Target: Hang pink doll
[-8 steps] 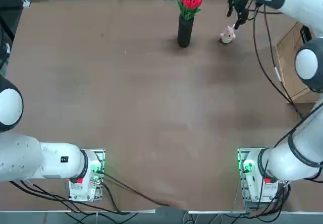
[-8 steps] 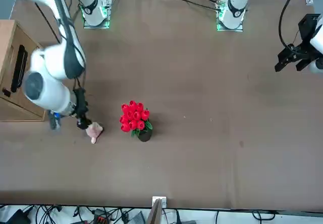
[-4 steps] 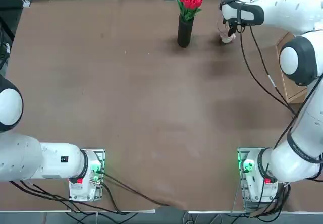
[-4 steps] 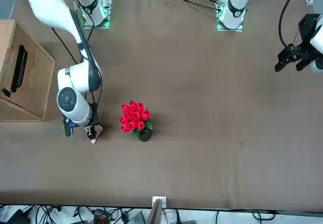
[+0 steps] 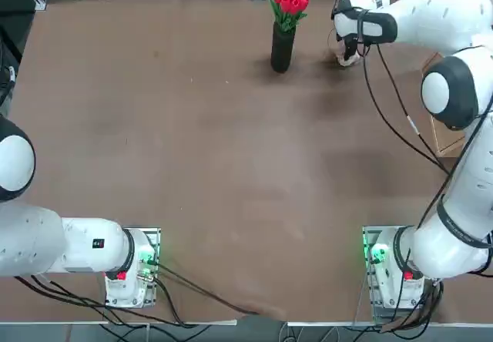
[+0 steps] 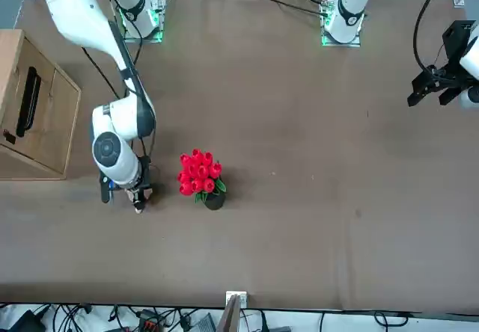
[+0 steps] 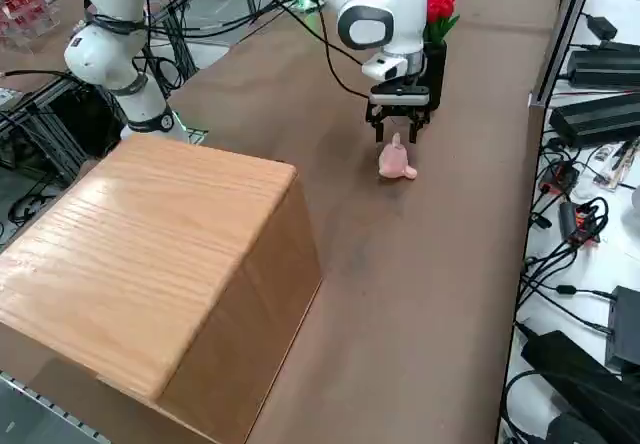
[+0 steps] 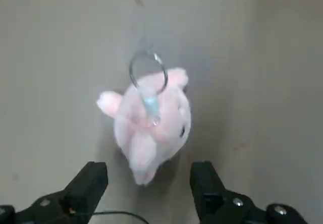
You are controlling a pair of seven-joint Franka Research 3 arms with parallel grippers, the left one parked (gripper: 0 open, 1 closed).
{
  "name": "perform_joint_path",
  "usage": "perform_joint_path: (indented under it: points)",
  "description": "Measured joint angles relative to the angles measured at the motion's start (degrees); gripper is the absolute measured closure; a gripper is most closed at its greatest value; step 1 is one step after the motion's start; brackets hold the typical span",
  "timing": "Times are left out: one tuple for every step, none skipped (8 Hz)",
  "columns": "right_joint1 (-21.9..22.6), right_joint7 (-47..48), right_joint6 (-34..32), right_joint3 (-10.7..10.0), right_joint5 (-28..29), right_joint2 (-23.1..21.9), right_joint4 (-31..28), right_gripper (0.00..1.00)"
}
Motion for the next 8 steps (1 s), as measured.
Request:
perform_joint_path:
  points:
    - [0.51, 0.68, 0.36, 0.0, -0.16, 0.93, 0.0, 0.02]
    - [0.67, 1.09, 0.56, -0.09, -0.2, 1.46, 0.0, 0.08]
    - [0.66, 1.14, 0.65, -0.31, -0.3, 1.55, 0.02, 0.15]
    - [0.65, 1.35, 0.68, -0.56, -0.35, 1.55, 0.16, 0.26]
    - [0.63, 1.47, 0.69, -0.79, -0.49, 1.55, 0.28, 0.26]
    - [0.63, 1.53, 0.7, -0.86, -0.8, 1.55, 0.31, 0.26]
    - [0.64, 1.57, 0.71, -0.86, -0.94, 1.55, 0.31, 0.27]
    - [0.65, 1.58, 0.71, -0.86, -1.01, 1.56, 0.31, 0.44]
